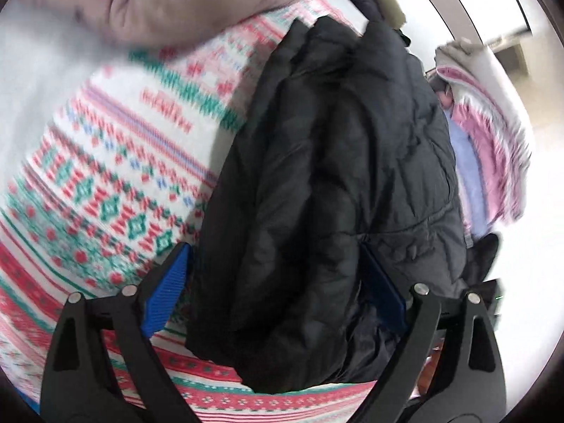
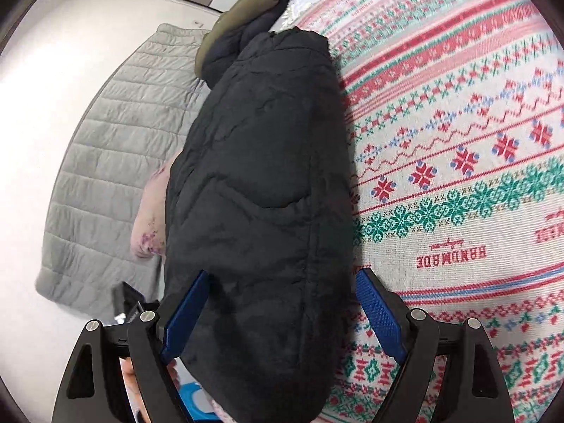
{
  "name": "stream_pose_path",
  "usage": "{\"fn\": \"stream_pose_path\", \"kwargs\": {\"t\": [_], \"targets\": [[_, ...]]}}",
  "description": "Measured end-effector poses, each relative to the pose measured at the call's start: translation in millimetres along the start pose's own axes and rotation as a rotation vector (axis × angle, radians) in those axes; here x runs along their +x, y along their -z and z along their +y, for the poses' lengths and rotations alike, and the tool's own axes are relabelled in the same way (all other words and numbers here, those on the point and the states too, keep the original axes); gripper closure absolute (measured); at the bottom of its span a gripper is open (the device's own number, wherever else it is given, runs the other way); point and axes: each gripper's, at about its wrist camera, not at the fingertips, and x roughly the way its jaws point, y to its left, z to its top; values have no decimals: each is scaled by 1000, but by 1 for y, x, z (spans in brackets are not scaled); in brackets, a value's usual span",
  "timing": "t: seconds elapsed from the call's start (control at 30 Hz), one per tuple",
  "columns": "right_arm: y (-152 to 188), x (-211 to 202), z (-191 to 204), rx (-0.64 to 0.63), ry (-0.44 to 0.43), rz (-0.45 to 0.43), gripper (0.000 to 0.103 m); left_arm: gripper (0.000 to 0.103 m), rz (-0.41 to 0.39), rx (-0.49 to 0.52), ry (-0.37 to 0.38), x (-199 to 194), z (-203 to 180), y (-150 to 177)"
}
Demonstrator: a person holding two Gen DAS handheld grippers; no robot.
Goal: Fold large clothes
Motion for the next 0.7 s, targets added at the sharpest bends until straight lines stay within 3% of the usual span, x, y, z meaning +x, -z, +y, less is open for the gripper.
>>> {"fn": "stream_pose_path", "kwargs": {"t": [0.17, 0.37, 0.43, 0.5, 0.53, 0.6, 0.7], "targets": [[-6, 15, -7, 51, -51, 1, 17, 9, 5, 23, 23, 3, -7, 2], [-5, 28, 1, 9, -46, -17, 13, 9, 5, 4, 54, 13, -12, 4], [-4, 30, 6, -24, -35, -22, 13, 19, -11, 15, 52, 13, -18, 5], [-1, 31, 13, -76, -14, -29, 20, 41, -30, 21, 51, 11, -23, 8], [-1, 32, 16, -93, -4, -33, 23, 46, -38, 26, 51, 9, -24, 8], [0, 29, 21, -124, 10, -47, 38, 61, -66, 51, 38, 4, -31, 10], [1, 25, 31, -166, 31, -68, 55, 71, -87, 74, 23, 4, -38, 9]]}}
